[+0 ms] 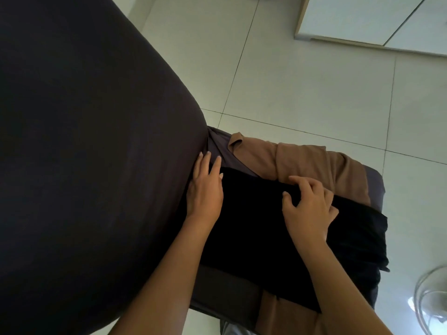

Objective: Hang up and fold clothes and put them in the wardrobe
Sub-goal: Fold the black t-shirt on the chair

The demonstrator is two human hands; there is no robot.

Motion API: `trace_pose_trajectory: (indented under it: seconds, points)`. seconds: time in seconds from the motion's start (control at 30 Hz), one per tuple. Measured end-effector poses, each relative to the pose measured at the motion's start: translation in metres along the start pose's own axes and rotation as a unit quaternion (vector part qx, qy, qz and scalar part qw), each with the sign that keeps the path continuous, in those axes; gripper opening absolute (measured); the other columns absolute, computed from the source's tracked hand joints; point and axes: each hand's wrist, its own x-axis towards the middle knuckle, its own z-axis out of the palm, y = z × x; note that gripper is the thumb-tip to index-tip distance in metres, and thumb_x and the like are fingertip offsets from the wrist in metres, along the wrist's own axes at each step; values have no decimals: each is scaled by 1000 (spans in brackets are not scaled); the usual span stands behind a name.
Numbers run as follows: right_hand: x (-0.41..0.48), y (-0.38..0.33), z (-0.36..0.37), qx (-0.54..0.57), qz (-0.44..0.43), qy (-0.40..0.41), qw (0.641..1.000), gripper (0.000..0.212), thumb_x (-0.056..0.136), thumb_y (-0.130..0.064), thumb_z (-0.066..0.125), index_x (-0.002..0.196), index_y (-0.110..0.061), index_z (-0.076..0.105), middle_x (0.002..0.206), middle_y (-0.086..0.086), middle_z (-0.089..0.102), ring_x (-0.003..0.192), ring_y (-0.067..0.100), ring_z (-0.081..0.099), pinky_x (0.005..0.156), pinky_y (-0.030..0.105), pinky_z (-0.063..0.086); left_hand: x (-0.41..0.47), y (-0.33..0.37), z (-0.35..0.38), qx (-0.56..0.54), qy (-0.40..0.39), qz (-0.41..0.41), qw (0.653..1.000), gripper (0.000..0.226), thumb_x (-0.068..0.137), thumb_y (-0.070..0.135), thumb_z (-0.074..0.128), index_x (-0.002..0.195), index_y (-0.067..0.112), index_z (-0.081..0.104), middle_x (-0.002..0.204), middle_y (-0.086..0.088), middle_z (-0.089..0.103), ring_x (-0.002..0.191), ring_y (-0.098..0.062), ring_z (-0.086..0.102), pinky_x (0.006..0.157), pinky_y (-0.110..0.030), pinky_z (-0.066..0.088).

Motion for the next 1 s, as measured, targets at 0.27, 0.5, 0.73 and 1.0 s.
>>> trace_pose_trajectory:
  seconds: [0.27, 0.5, 0.73, 1.0]
  points:
    - [34, 5, -13, -25, 12, -60, 998, 9, 89, -29, 61, 95, -26, 65, 104, -9, 60, 106, 19, 49, 80, 34, 19, 32, 3, 1, -19, 37, 7, 999, 5, 95, 9, 52, 96, 7, 56, 109, -3, 49, 99, -12, 44, 68, -21, 32]
    - [13, 19, 10, 7, 1, 80, 997, 25, 85, -17, 63, 110, -18, 60, 116, 3, 48, 118, 24, 40, 95, 38, 26, 20, 17, 24, 9, 147, 64, 987, 30, 78, -4, 68, 106, 6, 62, 126, -14, 56, 129, -30, 45, 105, -39, 39]
    - [-27, 87, -1, 74, 153, 148, 974, 58, 88, -45, 34, 140, -19, 37, 151, 7, 27, 141, 28, 21, 113, 50, 13, -39, 58, 64, -72, 9, 242, 968, 45, 101, 34, 31, 142, 17, 38, 151, -6, 33, 144, -18, 20, 117, -39, 16]
    - [-21, 202, -36, 477, 463, -12, 747, 51, 92, -42, 49, 134, -15, 39, 124, 14, 51, 94, 24, 55, 74, 37, 47, -85, 127, 85, -39, -45, 294, 954, 54, 100, 43, 31, 150, 23, 20, 158, -3, 13, 147, -14, 0, 118, -44, 2]
